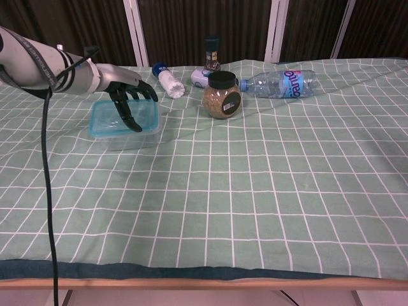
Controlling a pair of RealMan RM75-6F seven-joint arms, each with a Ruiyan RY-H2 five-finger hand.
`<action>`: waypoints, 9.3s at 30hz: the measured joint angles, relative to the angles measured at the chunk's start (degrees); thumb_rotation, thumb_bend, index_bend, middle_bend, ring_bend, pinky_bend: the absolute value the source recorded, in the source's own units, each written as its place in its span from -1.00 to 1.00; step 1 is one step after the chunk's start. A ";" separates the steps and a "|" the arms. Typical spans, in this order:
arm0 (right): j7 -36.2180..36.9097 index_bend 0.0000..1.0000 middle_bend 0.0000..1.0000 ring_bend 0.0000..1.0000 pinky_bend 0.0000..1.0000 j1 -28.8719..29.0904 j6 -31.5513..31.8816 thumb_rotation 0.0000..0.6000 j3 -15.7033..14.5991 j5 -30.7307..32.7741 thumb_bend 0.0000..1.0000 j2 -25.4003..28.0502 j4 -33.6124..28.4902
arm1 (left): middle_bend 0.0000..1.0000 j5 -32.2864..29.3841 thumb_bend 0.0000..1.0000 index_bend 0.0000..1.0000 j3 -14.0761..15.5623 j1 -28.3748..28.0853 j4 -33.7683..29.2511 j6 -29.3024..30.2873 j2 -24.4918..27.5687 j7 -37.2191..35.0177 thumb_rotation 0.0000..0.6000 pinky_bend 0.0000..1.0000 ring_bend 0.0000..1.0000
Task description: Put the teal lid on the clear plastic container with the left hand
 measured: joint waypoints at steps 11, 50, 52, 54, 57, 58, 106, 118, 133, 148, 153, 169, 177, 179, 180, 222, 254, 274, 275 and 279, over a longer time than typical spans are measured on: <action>0.27 -1.00 -1.00 -1.00 -1.00 0.03 -0.13 1.00 -0.06 -0.10 -0.61 0.13 0.03 | 0.16 -0.84 -0.45 -0.37 0.06 -0.73 -1.04 1.69 0.10 0.98 1.00 0.76 0.78; 0.89 -1.00 -1.00 -1.00 -1.00 -0.31 0.57 1.00 0.03 -0.30 -0.61 0.26 0.24 | 0.17 -1.43 -0.45 -0.37 0.48 -1.77 -0.04 -0.57 -0.80 1.01 1.00 0.76 0.78; 1.07 -1.00 -1.00 -1.00 -1.00 -0.39 0.69 1.00 0.01 -0.33 -0.61 0.26 0.41 | 0.17 -1.45 -0.45 -0.37 0.68 -1.79 -0.08 -0.49 -0.96 0.98 1.00 0.76 0.78; 1.14 -1.00 -1.00 -1.00 -1.00 -0.40 0.73 1.00 -0.01 -0.43 -0.61 0.27 0.45 | 0.17 -1.48 -0.45 -0.37 0.69 -1.81 0.03 -0.50 -1.04 0.89 1.00 0.76 0.78; 1.12 -1.00 -1.00 -1.00 -1.00 -0.34 0.65 1.00 0.07 -0.34 -0.61 0.33 0.36 | 0.17 -1.41 -0.45 -0.37 0.58 -1.96 0.29 -0.59 -1.07 0.77 1.00 0.76 0.78; 1.13 -1.00 -1.00 -1.00 -1.00 -0.34 0.64 1.00 0.07 -0.33 -0.61 0.33 0.35 | 0.17 -1.37 -0.45 -0.37 0.55 -1.99 0.32 -0.61 -1.06 0.75 1.00 0.76 0.78; 0.97 -1.00 -1.00 -1.00 -1.00 -0.53 0.82 1.00 0.04 -0.38 -0.61 0.35 0.29 | -1.00 3.88 -0.44 -1.00 0.64 -0.26 0.59 -3.31 0.57 -5.60 1.00 -0.89 -1.00; 0.66 -1.00 -1.00 -1.00 -1.00 -0.52 0.71 1.00 0.04 -0.30 -0.61 0.32 0.19 | -1.00 6.98 -0.47 -1.00 -0.39 1.99 -0.44 -1.68 1.64 -7.15 1.00 -0.98 -1.00; 0.12 -1.00 -1.00 -1.00 -1.00 -0.16 0.17 1.00 -0.46 -1.35 -0.61 0.07 0.02 | -0.60 24.31 -0.10 -1.00 -2.40 9.43 -17.40 13.99 8.99 -7.80 1.00 -0.51 -0.72; -0.09 -1.00 -1.00 -1.00 -1.00 -0.04 0.22 1.00 -0.81 -1.87 -0.61 0.03 -0.26 | -0.70 32.19 0.14 -1.00 -3.10 17.99 -13.67 20.61 4.52 -4.20 1.00 -0.69 -0.80; 0.14 -1.00 -1.00 -1.00 -1.00 -0.12 0.30 1.00 -0.87 -1.89 -0.61 0.10 -0.12 | -0.67 31.46 0.20 -1.00 -3.95 18.42 -11.70 19.03 3.47 -2.54 1.00 -0.71 -0.78; -0.20 -1.00 -1.00 -1.00 -1.00 0.01 0.14 1.00 -0.80 -1.65 -0.61 0.06 -0.27 | -0.59 28.76 0.22 -1.00 -5.73 18.86 -7.49 15.30 1.00 1.62 1.00 -0.71 -0.71; -0.28 -1.00 -1.00 -1.00 -1.00 0.04 0.06 1.00 -0.78 -1.51 -0.61 0.03 -0.22 | -0.59 28.55 0.22 -1.00 -6.09 19.11 -6.38 14.10 0.15 2.55 1.00 -0.72 -0.70; -0.32 -1.00 -1.00 -1.00 -1.00 0.06 0.03 1.00 -0.78 -1.48 -0.61 0.05 -0.29 | -0.59 28.53 0.22 -1.00 -6.13 19.18 -6.01 13.70 -0.02 2.65 1.00 -0.72 -0.70; -0.31 -1.00 -1.00 -1.00 -1.00 0.06 0.03 1.00 -0.78 -1.54 -0.61 0.08 -0.30 | -0.59 28.50 0.22 -1.00 -6.14 19.21 -5.84 13.52 -0.09 2.69 1.00 -0.72 -0.69; -0.05 -1.00 -1.00 -1.00 -1.00 0.03 0.25 1.00 -1.10 -2.15 -0.61 0.19 -0.33 | -0.52 36.78 0.19 -1.00 -5.62 25.43 -17.80 19.97 5.67 3.95 1.00 -0.70 -0.60; 0.14 -1.00 -1.00 -1.00 -1.00 -0.07 0.52 1.00 -0.98 -1.93 -0.61 0.33 -0.39 | -0.47 36.68 0.19 -1.00 -4.94 26.36 -15.75 17.96 3.77 6.23 1.00 -0.68 -0.56; 0.31 -1.00 -1.00 -1.00 -1.00 -0.08 0.51 1.00 -0.94 -1.92 -0.61 0.39 -0.34 | -0.46 36.40 0.19 -1.00 -4.45 26.60 -14.21 16.35 2.69 6.50 1.00 -0.68 -0.56; 0.30 -1.00 -1.00 -1.00 -1.00 -0.08 0.49 1.00 -0.94 -1.92 -0.61 0.39 -0.35 | -0.46 36.33 0.19 -1.00 -4.42 26.58 -14.13 16.21 2.65 6.53 1.00 -0.67 -0.55; 0.27 -1.00 -1.00 -1.00 -1.00 -0.06 0.45 1.00 -0.95 -1.90 -0.61 0.39 -0.36 | -0.46 36.04 0.19 -1.00 -4.34 26.54 -13.99 15.68 2.48 6.43 1.00 -0.67 -0.55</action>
